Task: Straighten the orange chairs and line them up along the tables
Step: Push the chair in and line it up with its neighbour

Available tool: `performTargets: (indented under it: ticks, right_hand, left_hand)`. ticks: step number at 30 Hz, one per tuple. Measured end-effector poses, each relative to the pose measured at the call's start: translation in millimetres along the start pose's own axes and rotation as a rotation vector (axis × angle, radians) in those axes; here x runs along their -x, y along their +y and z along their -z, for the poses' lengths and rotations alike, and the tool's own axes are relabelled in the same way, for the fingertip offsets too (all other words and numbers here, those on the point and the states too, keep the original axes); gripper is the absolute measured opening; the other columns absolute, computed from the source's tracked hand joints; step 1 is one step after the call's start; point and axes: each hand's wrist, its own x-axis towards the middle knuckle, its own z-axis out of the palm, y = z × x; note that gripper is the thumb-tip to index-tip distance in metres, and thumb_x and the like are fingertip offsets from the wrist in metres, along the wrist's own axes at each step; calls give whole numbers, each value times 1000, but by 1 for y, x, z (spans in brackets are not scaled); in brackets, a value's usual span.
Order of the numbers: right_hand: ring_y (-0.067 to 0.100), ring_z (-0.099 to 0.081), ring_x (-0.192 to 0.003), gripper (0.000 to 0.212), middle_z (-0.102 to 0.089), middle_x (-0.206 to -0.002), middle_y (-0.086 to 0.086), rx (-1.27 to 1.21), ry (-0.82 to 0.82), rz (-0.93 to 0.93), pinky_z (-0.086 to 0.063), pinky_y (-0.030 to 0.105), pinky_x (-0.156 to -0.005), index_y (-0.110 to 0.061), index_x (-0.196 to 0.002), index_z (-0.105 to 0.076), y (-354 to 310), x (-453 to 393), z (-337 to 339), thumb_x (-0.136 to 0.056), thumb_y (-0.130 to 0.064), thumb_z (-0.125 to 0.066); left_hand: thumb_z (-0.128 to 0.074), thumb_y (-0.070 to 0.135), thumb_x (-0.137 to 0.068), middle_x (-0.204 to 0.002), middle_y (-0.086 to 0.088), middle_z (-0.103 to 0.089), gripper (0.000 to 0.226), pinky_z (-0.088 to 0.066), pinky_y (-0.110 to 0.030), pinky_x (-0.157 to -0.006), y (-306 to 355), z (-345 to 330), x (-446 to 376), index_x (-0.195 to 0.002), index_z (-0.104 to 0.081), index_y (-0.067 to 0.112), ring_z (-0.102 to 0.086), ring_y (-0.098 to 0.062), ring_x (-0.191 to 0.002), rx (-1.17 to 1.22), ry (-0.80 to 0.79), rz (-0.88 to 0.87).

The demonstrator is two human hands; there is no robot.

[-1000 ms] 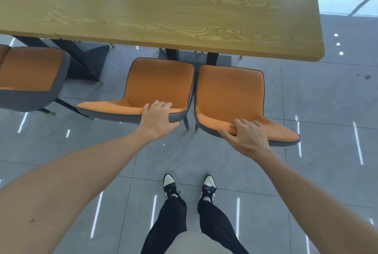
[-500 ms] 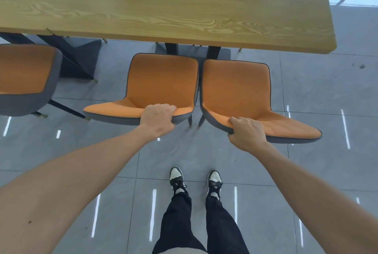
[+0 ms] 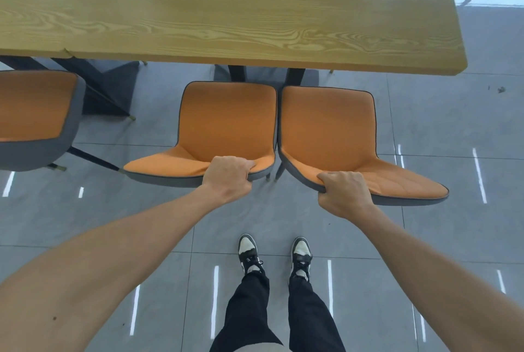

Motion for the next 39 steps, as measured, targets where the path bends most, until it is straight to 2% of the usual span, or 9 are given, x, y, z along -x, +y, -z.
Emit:
performTargets:
  ticks: [4,10,15,19,24,31,34,37,39]
  right_hand:
    - [27,-52,-49,10,-57,-54,-2,-10,38,6,-27,27,-46,-18,-61,-54,2,-1,-5,-59,-27,-50]
    - [21,-37,-43,12,-50,-49,-5,-20,42,-4,-25,25,-43,-18,-58,-52,3,0,-5,-56,-24,-62]
    - [20,-41,-45,11,-52,-52,-5,-25,18,-28,-22,26,-44,-19,-60,-54,2,0,-2,-59,-28,-60]
    - [20,-54,-56,19,-58,-65,-6,-47,-35,-54,-29,29,-48,-22,-72,-58,0,0,1,-68,-39,-53]
    - [19,-61,-77,38,-66,-84,-11,-93,-79,-83,-39,31,-58,-28,-93,-62,-6,-2,14,-79,-58,-44]
    - [21,-59,-80,37,-62,-90,2,-248,-534,-204,-48,36,-66,-16,-96,-56,-22,-30,40,-91,-52,-49]
    - [23,-61,-83,33,-63,-93,5,-271,-565,-157,-50,37,-70,-13,-99,-59,-48,-51,59,-91,-44,-50]
    - [23,-61,-81,28,-63,-90,5,-263,-527,-58,-48,36,-66,-15,-89,-59,-93,-77,84,-91,-40,-48]
    - [24,-60,-85,29,-64,-98,6,-259,-483,-14,-48,35,-69,-12,-96,-61,-133,-94,100,-93,-38,-48]
  left_hand:
    - [-56,27,-69,-76,5,-71,28,-43,-30,-56,-1,-5,-2,-92,-72,26,-67,-23,-73,-2,18,2]
    - [-54,33,-71,-81,7,-72,33,-48,-30,-59,0,-2,-2,-98,-73,27,-68,-19,-77,-4,-7,31]
    - [-57,33,-75,-85,7,-74,33,-53,-30,-62,3,3,-1,-102,-75,26,-69,-19,-79,14,-15,50]
    - [-58,34,-74,-89,7,-74,35,-54,-31,-63,5,5,-1,-104,-75,28,-69,-19,-81,1,-36,82]
    - [-59,35,-81,-95,9,-69,27,-41,-29,-60,11,17,-2,-106,-69,32,-67,-20,-83,-5,-128,108]
    - [-58,52,-94,-119,3,-68,44,-51,-42,-91,7,56,17,-127,-62,23,-63,-23,-107,275,-303,186]
    - [-54,67,-91,-108,2,-69,51,-51,-39,-88,-17,67,41,-112,-66,21,-64,-24,-103,318,-258,333]
    - [-52,68,-92,-135,-2,-64,69,-43,-43,-107,-52,80,69,-140,-58,19,-56,-26,-127,337,-229,436]
    - [-52,61,-96,-142,-3,-60,65,-41,-42,-109,-81,90,88,-144,-55,17,-52,-26,-132,345,-204,485]
